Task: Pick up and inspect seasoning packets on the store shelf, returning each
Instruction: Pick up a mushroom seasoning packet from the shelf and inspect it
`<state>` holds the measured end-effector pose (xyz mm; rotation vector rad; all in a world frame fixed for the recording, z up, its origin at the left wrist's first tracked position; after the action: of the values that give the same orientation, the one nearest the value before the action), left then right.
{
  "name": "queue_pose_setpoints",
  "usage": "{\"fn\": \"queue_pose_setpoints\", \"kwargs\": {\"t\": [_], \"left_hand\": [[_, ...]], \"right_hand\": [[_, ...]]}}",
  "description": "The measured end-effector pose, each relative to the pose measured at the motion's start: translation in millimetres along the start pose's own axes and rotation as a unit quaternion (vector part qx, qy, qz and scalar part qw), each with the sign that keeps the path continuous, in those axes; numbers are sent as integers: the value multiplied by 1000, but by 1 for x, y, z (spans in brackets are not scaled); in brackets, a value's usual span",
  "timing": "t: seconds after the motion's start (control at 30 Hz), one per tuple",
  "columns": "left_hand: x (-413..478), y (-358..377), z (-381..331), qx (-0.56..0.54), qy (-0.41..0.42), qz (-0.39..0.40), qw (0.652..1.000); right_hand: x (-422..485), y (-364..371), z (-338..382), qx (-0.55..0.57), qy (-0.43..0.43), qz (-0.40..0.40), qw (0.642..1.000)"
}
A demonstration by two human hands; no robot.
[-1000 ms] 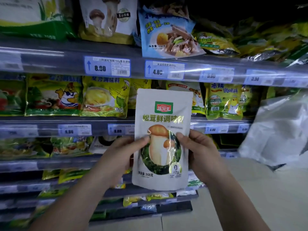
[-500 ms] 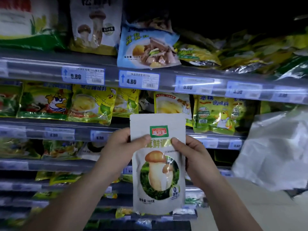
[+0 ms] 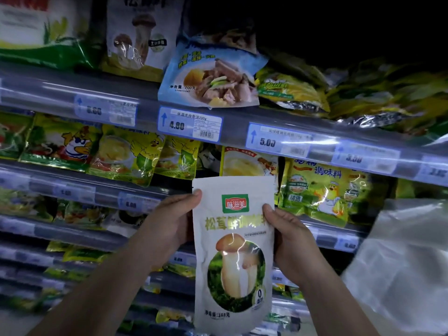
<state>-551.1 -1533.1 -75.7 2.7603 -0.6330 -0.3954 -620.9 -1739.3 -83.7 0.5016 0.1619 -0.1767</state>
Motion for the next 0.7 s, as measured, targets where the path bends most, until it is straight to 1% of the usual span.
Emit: {"fn": "queue_pose_setpoints", "kwargs": {"t": [0.1, 0.17, 0.27, 0.37, 0.43, 0.5, 0.6, 0.7], "left_hand": [[1, -2, -1, 18, -8, 27, 999], [0, -4, -1, 34, -7, 36, 999], [0, -9, -3, 33, 6, 34, 999], [1, -19, -8, 37, 34, -1, 999], [1, -26, -14, 61, 64, -45, 995], [0, -35, -22, 100, 104, -101, 984], [-4, -51, -34, 157, 171, -167, 958], [-7, -59, -39, 168, 198, -191, 947]], "right_hand": [[5, -4, 1, 16, 14, 23, 1000], [6, -7, -1, 22, 40, 46, 998], [3, -11, -6, -38, 58, 105, 992], [0, -14, -17, -144, 66, 148, 976], [2, -12, -24, -181, 54, 152, 970], [3, -7, -26, -195, 25, 130, 972], [4, 1, -23, -193, -11, 107, 975], [6, 9, -19, -190, -18, 104, 976]]}}
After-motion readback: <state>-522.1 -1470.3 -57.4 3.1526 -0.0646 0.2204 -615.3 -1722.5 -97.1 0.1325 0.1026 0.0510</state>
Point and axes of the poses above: each hand's wrist, its own x-axis towards the middle knuckle, its own y-axis out of the palm, z = x × y, the point moved 2 cm from there along x, towards the middle knuckle, and after that the axes turned 7 degrees about x, right-handed, at the moved point
